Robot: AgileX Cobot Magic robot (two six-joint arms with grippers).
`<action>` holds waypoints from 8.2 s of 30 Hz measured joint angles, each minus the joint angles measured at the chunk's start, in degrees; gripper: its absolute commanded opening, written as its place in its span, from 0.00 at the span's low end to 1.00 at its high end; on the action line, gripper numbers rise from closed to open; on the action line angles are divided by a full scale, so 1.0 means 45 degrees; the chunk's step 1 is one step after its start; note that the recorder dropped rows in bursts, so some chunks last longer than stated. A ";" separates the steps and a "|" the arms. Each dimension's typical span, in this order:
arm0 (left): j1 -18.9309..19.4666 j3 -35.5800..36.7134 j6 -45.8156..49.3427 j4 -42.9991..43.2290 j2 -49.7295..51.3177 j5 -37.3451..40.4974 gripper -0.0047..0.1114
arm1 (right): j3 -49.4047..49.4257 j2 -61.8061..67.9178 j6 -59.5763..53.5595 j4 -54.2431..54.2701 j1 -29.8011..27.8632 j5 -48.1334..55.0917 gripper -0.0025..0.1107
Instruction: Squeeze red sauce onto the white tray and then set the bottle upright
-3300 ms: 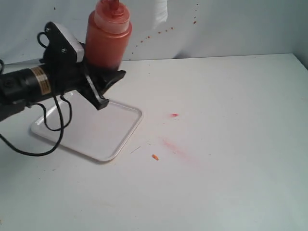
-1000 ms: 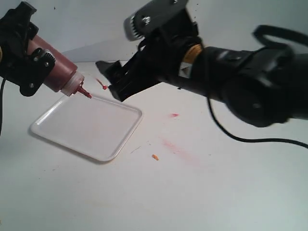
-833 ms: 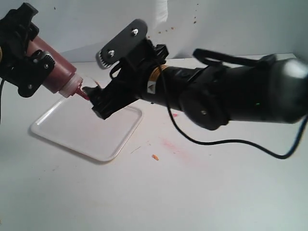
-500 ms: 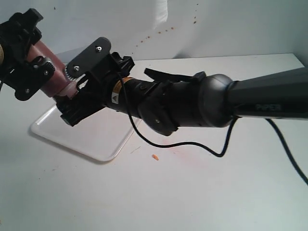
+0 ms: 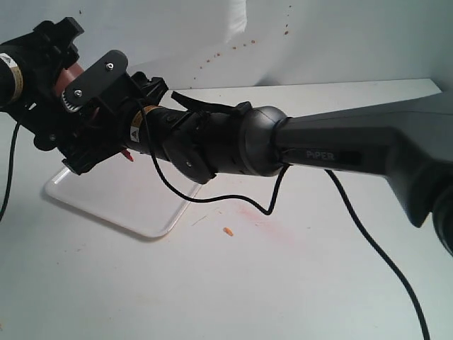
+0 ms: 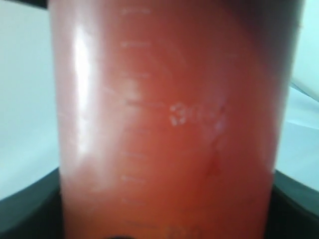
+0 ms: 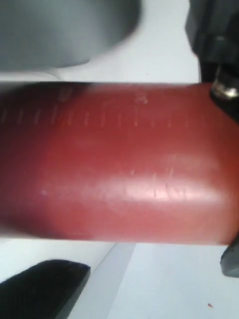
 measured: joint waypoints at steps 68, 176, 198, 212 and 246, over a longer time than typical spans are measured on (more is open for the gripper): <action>-0.0017 -0.0047 0.0179 0.0074 0.0000 0.0082 0.04 | -0.0072 0.0022 0.0086 0.0327 -0.0071 0.0004 0.95; -0.0405 0.1952 -1.8742 -0.5512 -0.1151 -1.9572 0.04 | 1.7098 -2.0003 0.0251 0.4078 0.0004 -0.4024 0.95; -0.4271 0.1952 -1.5535 -0.9013 0.1686 -1.7148 0.04 | 1.5685 -1.4126 0.2280 0.2002 0.0004 -0.8117 0.46; -0.4271 0.1980 -1.5511 -0.9024 0.1739 -1.7141 0.04 | 1.5635 -1.4126 0.2231 0.2345 -0.0012 -0.7624 0.02; -0.4287 0.1934 -1.7273 -0.8125 0.1691 -1.7189 0.94 | 1.5686 -1.4047 -0.2043 0.6672 0.0011 -0.6724 0.02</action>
